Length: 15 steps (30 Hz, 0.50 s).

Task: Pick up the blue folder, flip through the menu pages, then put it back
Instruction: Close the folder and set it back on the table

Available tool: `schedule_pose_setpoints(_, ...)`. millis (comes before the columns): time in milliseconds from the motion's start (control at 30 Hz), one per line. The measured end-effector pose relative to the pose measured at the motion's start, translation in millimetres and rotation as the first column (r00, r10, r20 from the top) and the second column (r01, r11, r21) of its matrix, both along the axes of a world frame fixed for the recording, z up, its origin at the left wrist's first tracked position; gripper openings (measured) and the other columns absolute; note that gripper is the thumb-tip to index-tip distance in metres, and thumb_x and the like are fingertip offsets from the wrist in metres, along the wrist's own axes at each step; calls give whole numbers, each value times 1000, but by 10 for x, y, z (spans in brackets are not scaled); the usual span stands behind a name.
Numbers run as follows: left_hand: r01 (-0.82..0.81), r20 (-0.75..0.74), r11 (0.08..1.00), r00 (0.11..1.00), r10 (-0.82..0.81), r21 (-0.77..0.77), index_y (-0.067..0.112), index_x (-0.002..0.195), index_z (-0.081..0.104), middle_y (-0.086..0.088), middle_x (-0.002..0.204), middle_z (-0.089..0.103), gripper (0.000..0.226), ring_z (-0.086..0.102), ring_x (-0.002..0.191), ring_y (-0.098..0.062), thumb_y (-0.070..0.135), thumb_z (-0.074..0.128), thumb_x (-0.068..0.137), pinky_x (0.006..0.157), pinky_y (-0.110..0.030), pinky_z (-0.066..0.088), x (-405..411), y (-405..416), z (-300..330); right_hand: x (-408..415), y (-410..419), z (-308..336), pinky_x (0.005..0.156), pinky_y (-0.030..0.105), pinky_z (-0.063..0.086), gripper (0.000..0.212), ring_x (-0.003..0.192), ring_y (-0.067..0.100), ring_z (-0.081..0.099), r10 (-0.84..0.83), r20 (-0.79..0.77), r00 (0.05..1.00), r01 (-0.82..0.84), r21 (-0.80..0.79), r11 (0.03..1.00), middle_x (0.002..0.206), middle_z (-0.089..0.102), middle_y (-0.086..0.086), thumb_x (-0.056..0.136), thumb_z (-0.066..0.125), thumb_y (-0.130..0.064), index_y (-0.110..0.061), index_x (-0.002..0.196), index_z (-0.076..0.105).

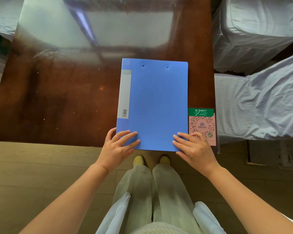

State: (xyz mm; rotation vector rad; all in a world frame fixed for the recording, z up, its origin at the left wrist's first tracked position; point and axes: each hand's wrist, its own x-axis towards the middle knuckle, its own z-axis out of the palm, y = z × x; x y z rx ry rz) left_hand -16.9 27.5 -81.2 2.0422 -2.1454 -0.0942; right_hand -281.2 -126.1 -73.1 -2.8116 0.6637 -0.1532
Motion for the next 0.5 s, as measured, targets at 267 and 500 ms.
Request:
schedule_pose_setpoints(267, -4, 14, 1000, 1000, 4, -3, 25, 111, 67, -4, 121, 65, 40, 62, 107, -28, 29, 74, 72, 99, -57, 38, -25, 34, -30, 5, 8, 14, 92, 38, 42, 38, 110, 18, 62, -7, -21, 1000, 7, -4, 1000, 113, 70, 0, 70, 76, -26, -17, 106, 69)
schedule_pose_setpoints(500, -9, 13, 1000, 1000, 9, 25, 25, 112, 67, -4, 123, 64, 40, 61, 109, -28, 31, 73, 73, 100, -57, 37, -31, 24, -18, 11, 5, 33, 90, 40, 46, 38, 109, 19, 62, -10, -26, 1000, 10, 1, 1000, 112, 70, 1, 70, 77, -25, -16, 106, 69)
